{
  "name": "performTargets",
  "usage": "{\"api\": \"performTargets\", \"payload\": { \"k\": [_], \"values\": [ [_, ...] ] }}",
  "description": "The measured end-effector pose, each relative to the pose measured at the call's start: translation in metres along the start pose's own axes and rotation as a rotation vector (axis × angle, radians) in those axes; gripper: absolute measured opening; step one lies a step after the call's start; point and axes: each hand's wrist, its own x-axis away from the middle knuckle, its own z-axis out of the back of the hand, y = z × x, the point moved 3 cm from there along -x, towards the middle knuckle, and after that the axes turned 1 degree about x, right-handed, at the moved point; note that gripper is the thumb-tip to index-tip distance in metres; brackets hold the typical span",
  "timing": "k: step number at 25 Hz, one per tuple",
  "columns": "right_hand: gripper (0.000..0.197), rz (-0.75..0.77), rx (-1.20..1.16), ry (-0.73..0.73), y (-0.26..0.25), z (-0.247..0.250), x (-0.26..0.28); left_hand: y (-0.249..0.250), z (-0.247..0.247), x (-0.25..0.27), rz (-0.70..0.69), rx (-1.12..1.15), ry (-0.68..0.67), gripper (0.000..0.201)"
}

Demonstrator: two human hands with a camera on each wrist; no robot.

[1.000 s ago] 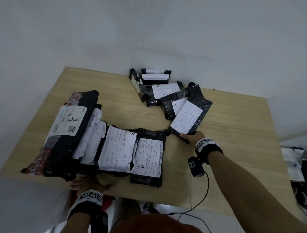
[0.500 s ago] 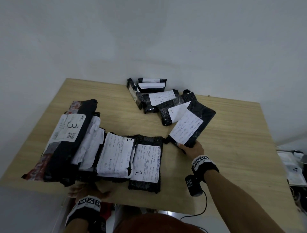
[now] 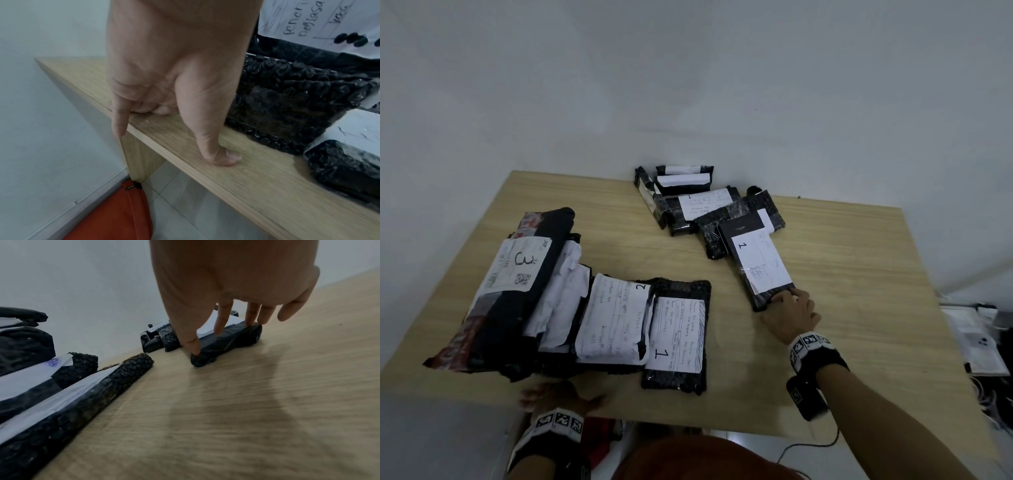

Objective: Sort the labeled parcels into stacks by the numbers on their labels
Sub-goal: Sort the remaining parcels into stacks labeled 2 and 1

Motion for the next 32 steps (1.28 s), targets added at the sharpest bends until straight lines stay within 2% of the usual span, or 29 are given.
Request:
{"api": "performTargets", "payload": {
  "k": [1,4,7,10,12,15,20,22,24,28,30,32],
  "values": [
    [0.049,0.011,-0.031,0.040,-0.003,0.002,-0.001,-0.002,0.000,-0.005,0.019,0.017,-0.013,0.150],
    [0.060,0.072,-0.067,0.121,-0.009,0.014,-0.013,-0.008,-0.018,-0.026,0.092,0.037,0.004,0.144],
    [0.080,-0.032,-0.111,0.031,-0.005,0.033,-0.041,0.001,-0.023,-0.037,0.091,0.136,-0.010,0.151],
    [0.103,-0.122,-0.177,-0.079,-0.005,0.041,-0.060,0.008,-0.007,-0.033,0.101,0.192,-0.003,0.156],
    [0.100,-0.131,-0.166,-0.060,-0.008,0.039,-0.062,0.013,0.006,-0.038,0.086,0.192,0.025,0.159],
    [0.079,-0.160,-0.164,0.008,-0.004,0.040,-0.061,0.027,0.015,-0.055,-0.032,0.119,0.038,0.158],
    [0.057,-0.199,-0.319,0.034,0.004,0.050,-0.062,0.049,0.025,-0.060,-0.098,0.044,0.060,0.157],
    [0.061,-0.240,-0.408,0.075,0.005,0.051,-0.060,0.053,0.027,-0.056,-0.115,0.019,0.078,0.154],
    [0.077,-0.251,-0.375,0.088,0.007,0.047,-0.058,0.057,0.029,-0.051,-0.119,-0.011,0.078,0.150],
    [0.108,-0.301,-0.279,0.007,0.013,0.041,-0.056,0.059,0.032,-0.041,-0.090,-0.033,0.089,0.149],
    [0.113,-0.335,-0.320,-0.064,0.017,0.038,-0.056,0.058,0.032,-0.042,-0.079,-0.047,0.086,0.149],
    [0.107,-0.339,-0.402,-0.065,0.019,0.036,-0.053,0.057,0.030,-0.050,-0.068,-0.051,0.088,0.152]
  ]
}}
